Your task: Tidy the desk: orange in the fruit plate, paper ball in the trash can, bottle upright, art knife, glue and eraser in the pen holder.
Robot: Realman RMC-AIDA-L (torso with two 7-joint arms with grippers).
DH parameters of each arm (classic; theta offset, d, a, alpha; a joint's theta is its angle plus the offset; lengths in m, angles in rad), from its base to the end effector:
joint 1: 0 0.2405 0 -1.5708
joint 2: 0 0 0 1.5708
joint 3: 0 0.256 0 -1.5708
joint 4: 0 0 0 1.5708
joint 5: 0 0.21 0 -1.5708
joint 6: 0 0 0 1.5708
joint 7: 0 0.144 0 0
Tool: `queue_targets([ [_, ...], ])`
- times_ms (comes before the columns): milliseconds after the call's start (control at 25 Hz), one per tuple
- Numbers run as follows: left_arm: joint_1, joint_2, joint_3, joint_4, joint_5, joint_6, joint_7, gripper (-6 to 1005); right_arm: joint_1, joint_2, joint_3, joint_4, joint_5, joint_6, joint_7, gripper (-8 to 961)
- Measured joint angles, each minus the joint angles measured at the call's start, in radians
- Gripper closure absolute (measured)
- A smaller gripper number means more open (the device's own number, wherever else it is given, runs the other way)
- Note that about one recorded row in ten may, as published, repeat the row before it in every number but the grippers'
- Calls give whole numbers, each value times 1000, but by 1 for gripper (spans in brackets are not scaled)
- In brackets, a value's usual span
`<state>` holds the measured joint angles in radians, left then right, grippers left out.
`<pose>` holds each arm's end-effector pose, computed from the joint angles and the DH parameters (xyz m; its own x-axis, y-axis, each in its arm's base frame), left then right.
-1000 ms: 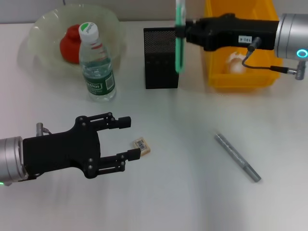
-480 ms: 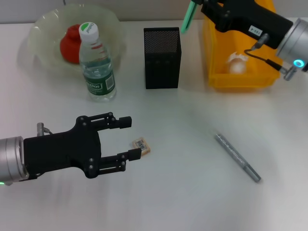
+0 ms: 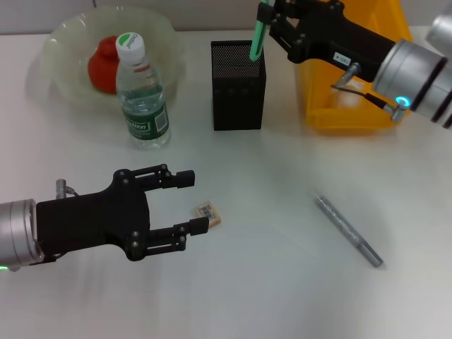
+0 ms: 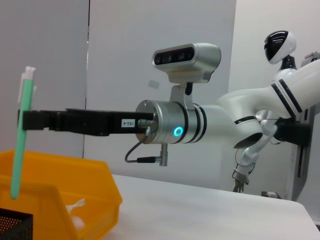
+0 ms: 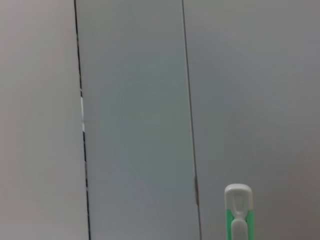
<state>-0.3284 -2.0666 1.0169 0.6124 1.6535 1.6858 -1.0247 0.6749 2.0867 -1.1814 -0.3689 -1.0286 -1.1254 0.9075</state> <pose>-0.2680 0.2618 -0.0195 0.7828 0.1028 0.6138 0.2229 -0.9671 -0.1223 0.1943 0.4000 -0.0356 0.6848 -0.0246 -0.7283 -0.4728 -0.7756 -0.4183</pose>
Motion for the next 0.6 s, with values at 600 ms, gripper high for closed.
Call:
queue_targets([
  [600, -1, 0, 0, 0, 0, -5, 0, 352, 61, 2, -102, 22, -4, 188, 41, 766],
])
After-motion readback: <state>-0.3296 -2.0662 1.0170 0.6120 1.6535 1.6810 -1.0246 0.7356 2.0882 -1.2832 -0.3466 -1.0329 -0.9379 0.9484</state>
